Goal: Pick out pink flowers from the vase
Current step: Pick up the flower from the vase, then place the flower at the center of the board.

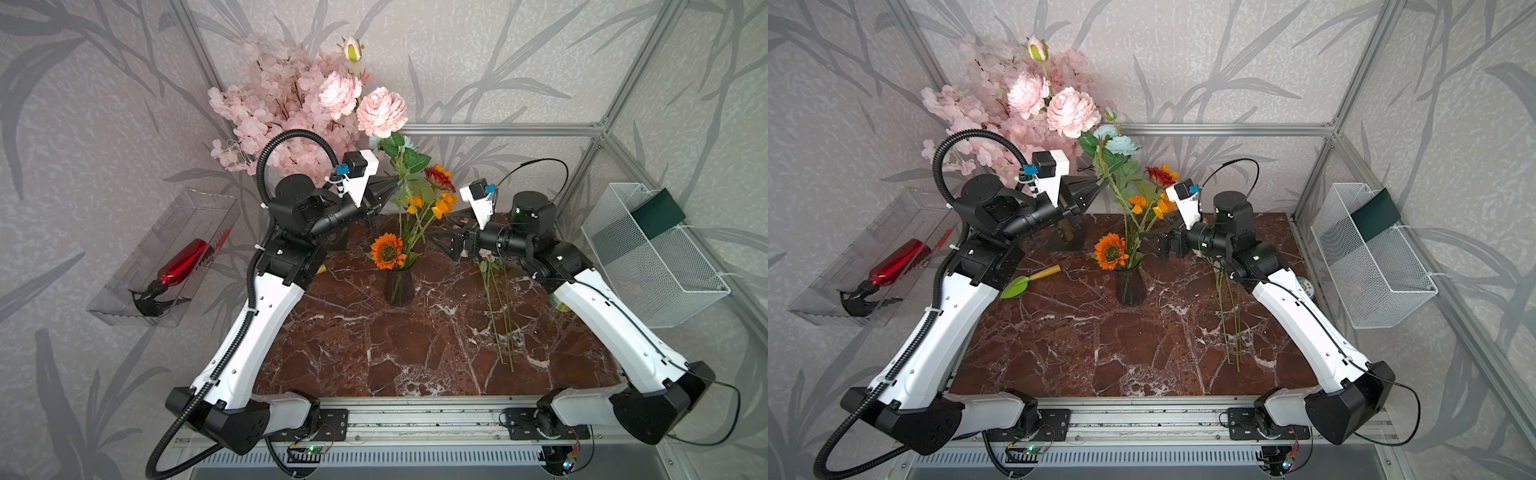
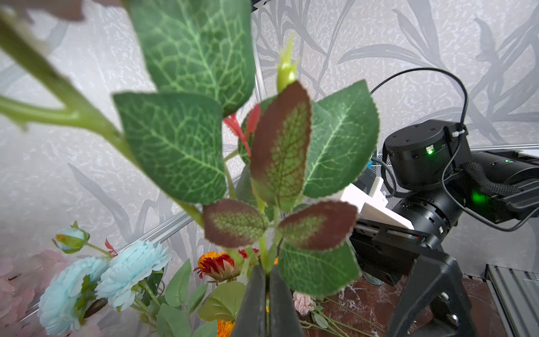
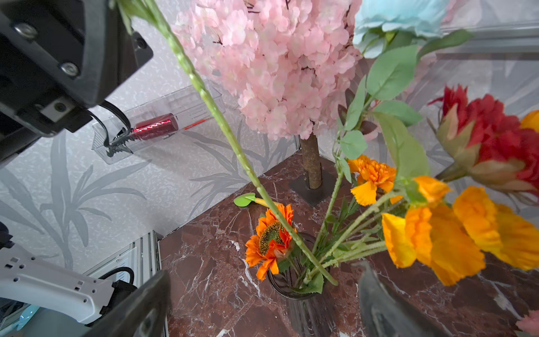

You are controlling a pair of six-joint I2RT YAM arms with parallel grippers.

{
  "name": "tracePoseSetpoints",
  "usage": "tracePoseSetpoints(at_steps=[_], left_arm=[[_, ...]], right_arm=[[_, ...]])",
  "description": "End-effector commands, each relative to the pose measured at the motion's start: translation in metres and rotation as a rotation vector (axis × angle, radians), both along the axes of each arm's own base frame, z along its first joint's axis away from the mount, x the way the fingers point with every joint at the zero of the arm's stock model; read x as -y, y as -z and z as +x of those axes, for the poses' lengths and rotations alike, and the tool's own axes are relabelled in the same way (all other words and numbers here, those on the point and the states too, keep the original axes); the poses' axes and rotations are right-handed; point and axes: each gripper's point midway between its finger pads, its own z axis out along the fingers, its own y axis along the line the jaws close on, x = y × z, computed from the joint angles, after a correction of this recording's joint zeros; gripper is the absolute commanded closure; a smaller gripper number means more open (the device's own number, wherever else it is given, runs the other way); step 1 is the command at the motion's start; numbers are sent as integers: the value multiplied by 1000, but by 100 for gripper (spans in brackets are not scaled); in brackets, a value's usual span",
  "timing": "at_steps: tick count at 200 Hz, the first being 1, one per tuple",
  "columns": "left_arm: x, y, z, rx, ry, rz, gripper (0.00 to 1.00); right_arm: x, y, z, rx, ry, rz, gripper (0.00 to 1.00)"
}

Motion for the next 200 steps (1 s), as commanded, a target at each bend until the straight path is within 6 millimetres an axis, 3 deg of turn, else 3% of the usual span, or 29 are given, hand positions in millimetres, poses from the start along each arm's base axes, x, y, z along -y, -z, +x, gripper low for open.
tracePoseSetpoints(at_steps=[1, 92, 114, 142, 200], left_arm=[[4, -15, -17, 18, 41, -24, 98], [26, 9, -49, -56, 143, 17, 99], [25, 15, -52, -68, 141, 21, 99], [25, 21, -54, -82, 140, 26, 100], [25, 33, -51, -100, 131, 39, 100]], right_arm=[[-4, -28, -14, 67, -46, 29, 1], [-31, -58, -24, 127, -157, 34, 22], [-38, -57, -25, 117, -183, 26, 37], [-44, -56, -27, 122, -195, 23, 49], [-49, -55, -35, 140, -209, 2, 86]])
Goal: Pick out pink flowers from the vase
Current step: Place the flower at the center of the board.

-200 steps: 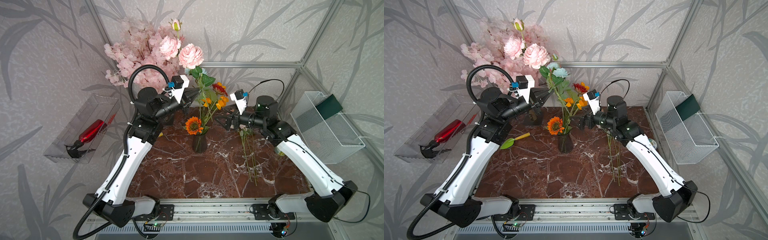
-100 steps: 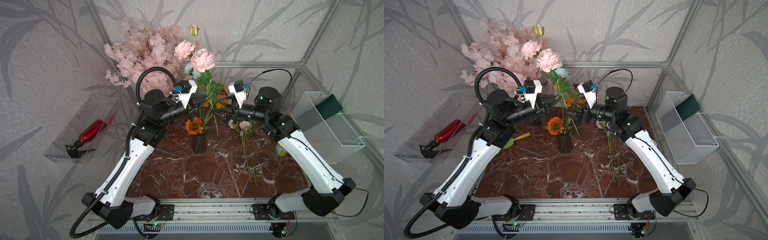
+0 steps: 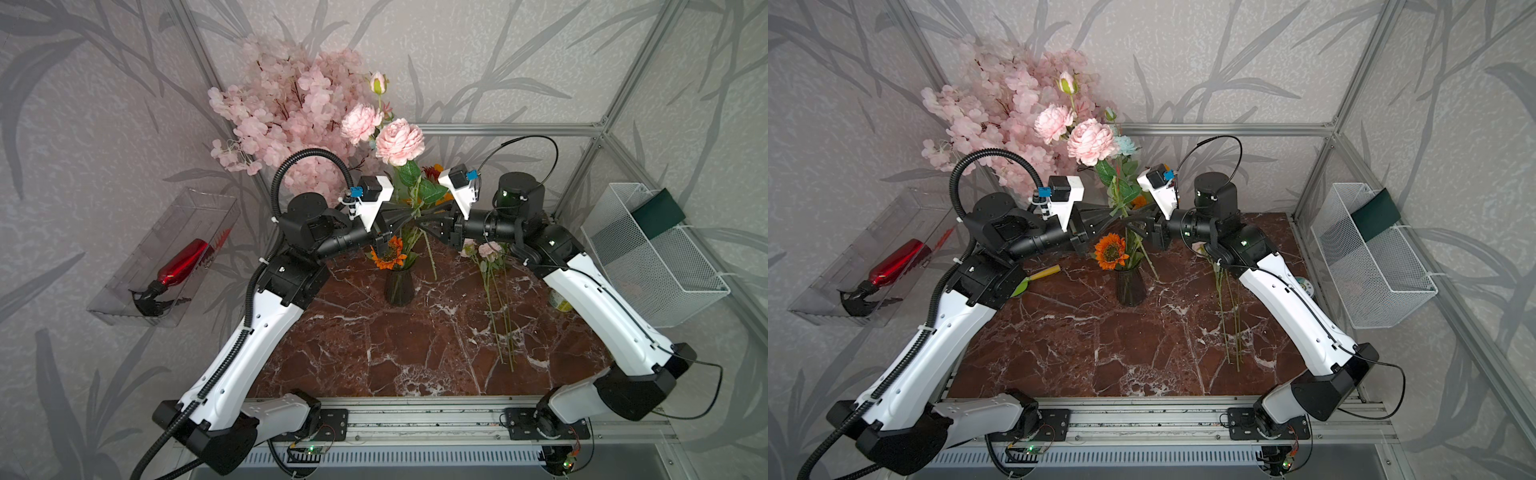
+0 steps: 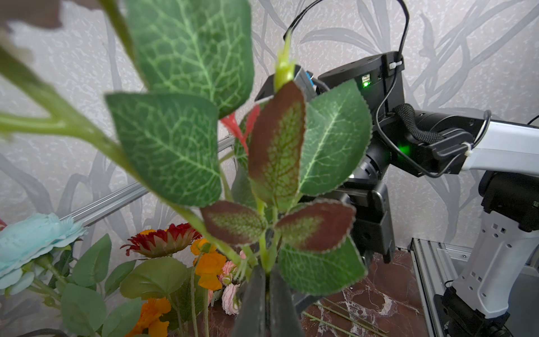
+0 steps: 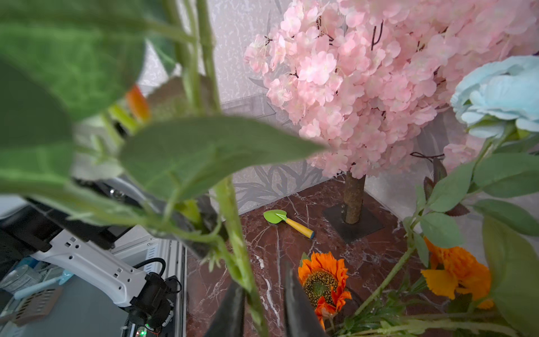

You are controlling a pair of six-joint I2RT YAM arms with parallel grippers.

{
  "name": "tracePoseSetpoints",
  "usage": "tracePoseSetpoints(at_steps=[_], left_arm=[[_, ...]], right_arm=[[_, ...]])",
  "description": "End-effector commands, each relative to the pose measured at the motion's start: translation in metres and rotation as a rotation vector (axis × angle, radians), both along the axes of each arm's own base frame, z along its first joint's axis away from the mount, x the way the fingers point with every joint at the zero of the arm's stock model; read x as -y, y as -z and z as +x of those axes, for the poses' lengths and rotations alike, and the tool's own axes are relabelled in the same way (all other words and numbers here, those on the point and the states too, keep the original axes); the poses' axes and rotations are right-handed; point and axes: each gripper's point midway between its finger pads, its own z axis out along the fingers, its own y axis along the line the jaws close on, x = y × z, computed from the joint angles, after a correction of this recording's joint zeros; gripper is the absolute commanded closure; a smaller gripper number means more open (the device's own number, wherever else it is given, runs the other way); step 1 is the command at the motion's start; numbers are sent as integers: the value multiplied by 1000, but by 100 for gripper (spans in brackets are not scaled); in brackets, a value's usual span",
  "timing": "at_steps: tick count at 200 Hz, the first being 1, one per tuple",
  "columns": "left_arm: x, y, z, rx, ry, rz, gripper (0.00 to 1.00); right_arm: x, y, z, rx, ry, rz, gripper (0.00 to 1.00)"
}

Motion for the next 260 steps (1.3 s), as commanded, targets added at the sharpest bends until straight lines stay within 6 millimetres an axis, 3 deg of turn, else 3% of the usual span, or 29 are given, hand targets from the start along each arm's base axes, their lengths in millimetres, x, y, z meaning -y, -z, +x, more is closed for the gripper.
tracePoseSetpoints(at_steps=[1, 26, 62, 101, 148, 173, 196, 235, 260], left_arm=[[-2, -5, -6, 30, 0, -8, 100], [-4, -1, -1, 26, -30, -9, 98], [-12, 8, 4, 34, -100, -9, 95], [-23, 31, 1, 55, -160, 0, 37], [-13, 89, -10, -6, -96, 88, 1], [3, 118, -13, 1, -99, 182, 1], [16, 141, -14, 4, -109, 263, 1], [35, 155, -21, 41, -91, 323, 1], [45, 160, -23, 62, -85, 359, 1]], right_arm=[[0, -13, -8, 47, -9, 5, 86], [-2, -10, -12, 68, -5, -24, 100], [-3, -3, -11, 67, 11, -47, 100], [8, 1, -8, 83, 81, -67, 100], [33, 6, -4, 83, 198, -123, 100], [57, 10, -3, 61, 278, -143, 100], [92, 13, 2, 27, 383, -141, 100], [162, 18, 9, -22, 585, -143, 100], [203, 37, 14, -86, 725, -186, 100]])
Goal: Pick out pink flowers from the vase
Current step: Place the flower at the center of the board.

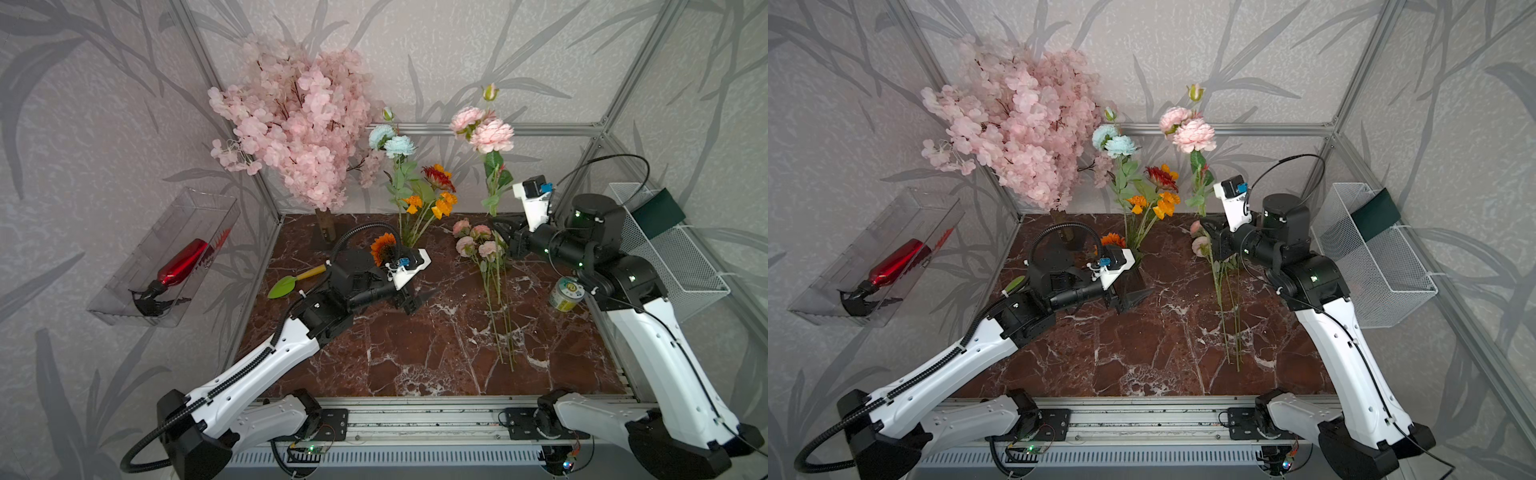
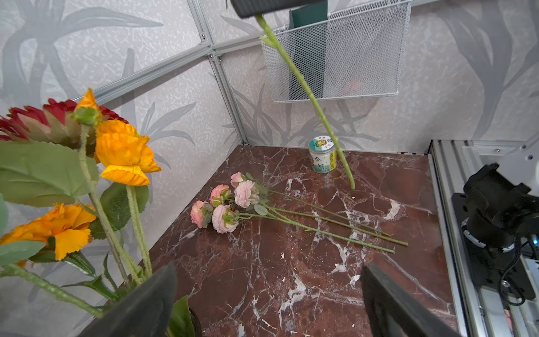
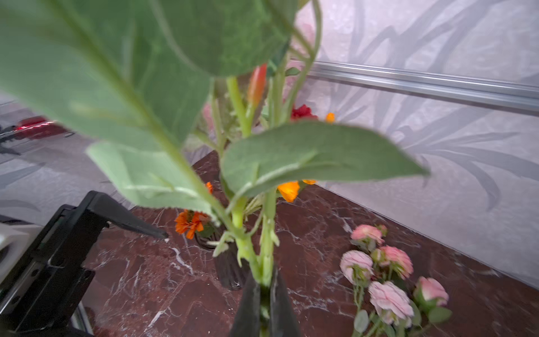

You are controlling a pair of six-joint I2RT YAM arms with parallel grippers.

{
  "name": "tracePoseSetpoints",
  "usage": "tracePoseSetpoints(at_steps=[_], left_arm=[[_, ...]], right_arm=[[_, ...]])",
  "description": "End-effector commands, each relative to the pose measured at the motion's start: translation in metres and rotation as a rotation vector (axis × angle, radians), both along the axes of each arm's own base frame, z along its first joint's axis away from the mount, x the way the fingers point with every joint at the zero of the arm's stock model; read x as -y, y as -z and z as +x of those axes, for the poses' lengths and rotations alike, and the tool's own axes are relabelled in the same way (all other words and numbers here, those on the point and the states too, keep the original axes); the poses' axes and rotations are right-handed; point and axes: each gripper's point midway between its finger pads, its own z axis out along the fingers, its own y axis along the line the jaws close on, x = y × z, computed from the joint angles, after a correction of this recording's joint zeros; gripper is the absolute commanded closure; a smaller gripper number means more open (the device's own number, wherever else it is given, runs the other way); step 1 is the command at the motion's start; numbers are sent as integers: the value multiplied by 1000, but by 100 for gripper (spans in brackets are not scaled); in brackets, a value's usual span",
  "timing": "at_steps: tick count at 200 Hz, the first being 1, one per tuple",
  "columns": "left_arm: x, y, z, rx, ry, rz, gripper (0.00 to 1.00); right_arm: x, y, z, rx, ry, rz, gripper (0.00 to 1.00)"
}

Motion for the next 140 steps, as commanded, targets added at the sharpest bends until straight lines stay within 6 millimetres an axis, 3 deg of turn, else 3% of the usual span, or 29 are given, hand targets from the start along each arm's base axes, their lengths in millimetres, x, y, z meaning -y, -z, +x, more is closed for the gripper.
tracePoseSetpoints(at_steps=[1, 32, 59, 100, 140], left_arm=[[5, 2, 2, 63, -15, 54, 1], [14, 10, -3, 67, 4, 99, 1], [19, 17, -5, 54, 15, 108, 1], [23, 23, -7, 28, 22, 96, 1], [22, 32, -9, 1, 17, 101, 1]], right_arm=[[32, 17, -2, -68, 118, -15, 100], [72, 52, 2, -158, 271, -69, 100], [92, 93, 9, -263, 363, -163, 100], [97, 160, 15, -392, 389, -230, 100], [96, 204, 24, -428, 398, -225, 100]])
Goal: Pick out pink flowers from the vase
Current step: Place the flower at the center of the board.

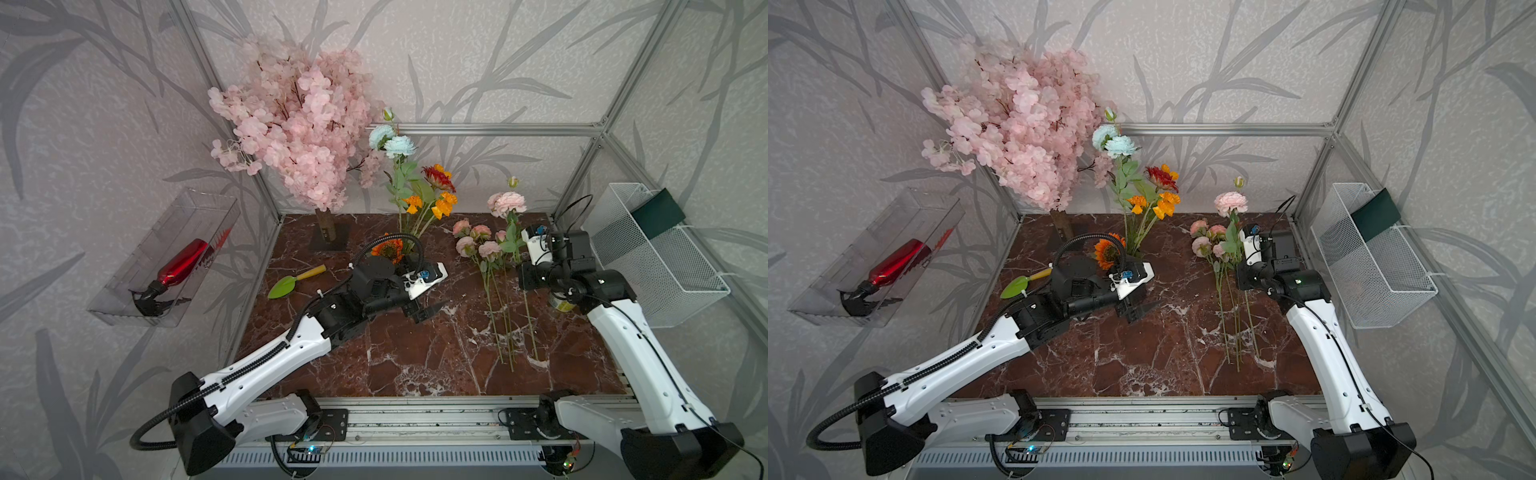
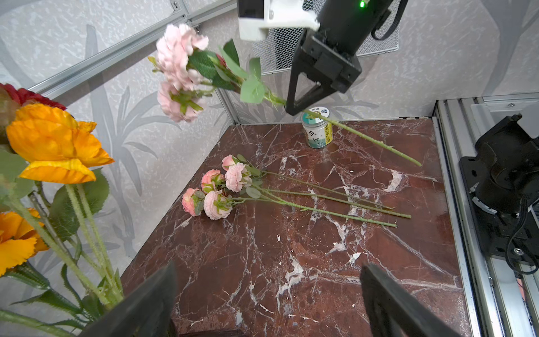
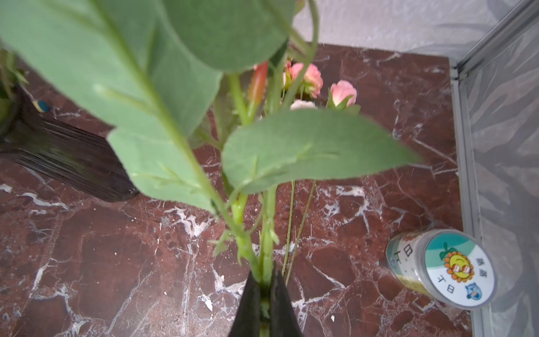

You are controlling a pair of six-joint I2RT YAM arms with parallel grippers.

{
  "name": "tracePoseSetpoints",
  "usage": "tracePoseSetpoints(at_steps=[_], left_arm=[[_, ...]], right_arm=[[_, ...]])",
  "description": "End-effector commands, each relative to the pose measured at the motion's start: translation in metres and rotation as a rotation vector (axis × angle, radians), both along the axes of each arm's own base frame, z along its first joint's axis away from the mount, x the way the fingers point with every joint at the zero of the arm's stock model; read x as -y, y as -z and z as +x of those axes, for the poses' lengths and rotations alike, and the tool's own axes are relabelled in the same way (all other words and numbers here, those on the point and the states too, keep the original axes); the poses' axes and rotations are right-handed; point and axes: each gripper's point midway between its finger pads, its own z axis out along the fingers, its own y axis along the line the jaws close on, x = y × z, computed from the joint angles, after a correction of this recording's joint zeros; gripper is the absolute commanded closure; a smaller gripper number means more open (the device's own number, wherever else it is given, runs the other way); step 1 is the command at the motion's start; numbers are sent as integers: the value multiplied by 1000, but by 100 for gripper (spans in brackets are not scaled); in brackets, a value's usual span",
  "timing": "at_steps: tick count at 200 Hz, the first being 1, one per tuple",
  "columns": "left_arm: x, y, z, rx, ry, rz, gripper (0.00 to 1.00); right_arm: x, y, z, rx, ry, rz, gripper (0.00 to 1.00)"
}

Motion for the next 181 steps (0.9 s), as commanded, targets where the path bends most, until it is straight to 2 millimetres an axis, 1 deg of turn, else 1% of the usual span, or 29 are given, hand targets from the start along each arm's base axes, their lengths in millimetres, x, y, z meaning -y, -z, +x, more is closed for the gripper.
tracePoseSetpoints(at_steps=[1, 28, 44, 62, 78, 93, 139, 163, 181], left_arm=[[0, 2, -2, -4, -2, -7, 1], [-1, 5, -4, -18, -3, -10, 1], [-3, 6, -5, -18, -8, -10, 1], [-7, 8, -7, -20, -16, -5, 1], [-10, 10, -8, -26, -27, -3, 1], [-14, 13, -9, -29, -38, -2, 1], [-23, 20, -12, -40, -64, 1, 1], [-26, 21, -12, -41, -76, 2, 1], [-29, 24, -12, -39, -83, 8, 1]], right_arm=[[3, 7, 13, 53, 26, 2, 100], [1, 40, 23, 11, 53, 20, 100], [-1, 52, 30, -1, 61, 35, 100], [-2, 61, 40, 9, 73, 45, 100], [-3, 64, 48, 18, 81, 49, 100], [-1, 72, 54, 4, 98, 47, 100], [-4, 92, 72, -27, 126, 81, 100], [1, 110, 76, -71, 159, 57, 100], [6, 117, 78, -84, 175, 27, 100]])
